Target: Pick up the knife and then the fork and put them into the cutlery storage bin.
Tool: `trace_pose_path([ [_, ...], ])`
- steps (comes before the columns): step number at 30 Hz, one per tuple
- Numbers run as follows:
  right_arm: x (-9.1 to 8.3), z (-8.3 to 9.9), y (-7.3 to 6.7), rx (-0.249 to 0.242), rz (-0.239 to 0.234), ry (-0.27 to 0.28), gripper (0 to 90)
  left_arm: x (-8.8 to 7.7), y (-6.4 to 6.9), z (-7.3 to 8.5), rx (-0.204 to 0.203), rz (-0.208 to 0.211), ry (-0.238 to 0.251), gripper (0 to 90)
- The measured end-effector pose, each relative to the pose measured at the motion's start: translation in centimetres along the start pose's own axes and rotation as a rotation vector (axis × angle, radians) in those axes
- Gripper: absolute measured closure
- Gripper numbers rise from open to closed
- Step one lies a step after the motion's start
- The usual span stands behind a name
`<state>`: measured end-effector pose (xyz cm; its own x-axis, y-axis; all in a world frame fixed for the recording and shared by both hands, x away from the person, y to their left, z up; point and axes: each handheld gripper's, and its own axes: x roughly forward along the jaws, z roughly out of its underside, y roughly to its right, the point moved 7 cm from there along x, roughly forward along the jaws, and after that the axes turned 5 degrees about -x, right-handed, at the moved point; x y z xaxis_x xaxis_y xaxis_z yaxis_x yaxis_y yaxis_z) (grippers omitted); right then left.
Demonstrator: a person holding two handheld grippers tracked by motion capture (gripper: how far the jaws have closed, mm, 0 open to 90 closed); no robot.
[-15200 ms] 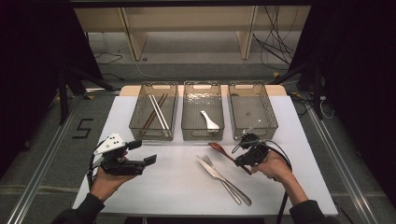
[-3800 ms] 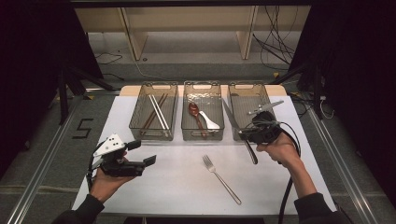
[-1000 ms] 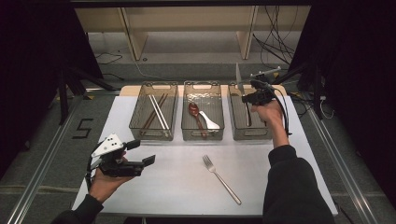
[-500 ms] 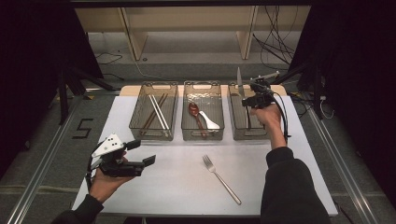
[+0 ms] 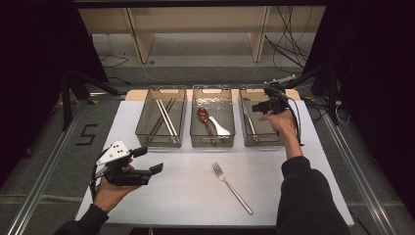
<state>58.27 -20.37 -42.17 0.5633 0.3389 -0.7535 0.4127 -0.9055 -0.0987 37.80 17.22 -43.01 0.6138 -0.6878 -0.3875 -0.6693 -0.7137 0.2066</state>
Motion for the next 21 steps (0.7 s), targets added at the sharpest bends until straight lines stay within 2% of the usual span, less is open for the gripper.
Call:
trace_pose_path([
  [4, -0.9, 0.4, -1.0, -0.039, -0.024, -0.018, 46.8, 0.0, 0.0, 0.0, -0.001, -0.002, -0.001, 15.3],
  [9, -2.5, 0.8, -2.6, -0.094, -0.05, 0.002, 40.0, 0.0, 0.0, 0.1, 0.004, -0.002, -0.006, 15.3],
  [17, -4.4, 2.7, -5.6, -0.191, -0.094, 0.019, 35.4, 0.0, 0.0, 0.0, 0.005, -0.003, -0.004, 15.3],
  [21, -5.0, 3.7, -6.8, -0.22, -0.107, 0.028, 33.4, 0.0, 0.0, 0.0, 0.005, -0.004, -0.004, 15.4],
])
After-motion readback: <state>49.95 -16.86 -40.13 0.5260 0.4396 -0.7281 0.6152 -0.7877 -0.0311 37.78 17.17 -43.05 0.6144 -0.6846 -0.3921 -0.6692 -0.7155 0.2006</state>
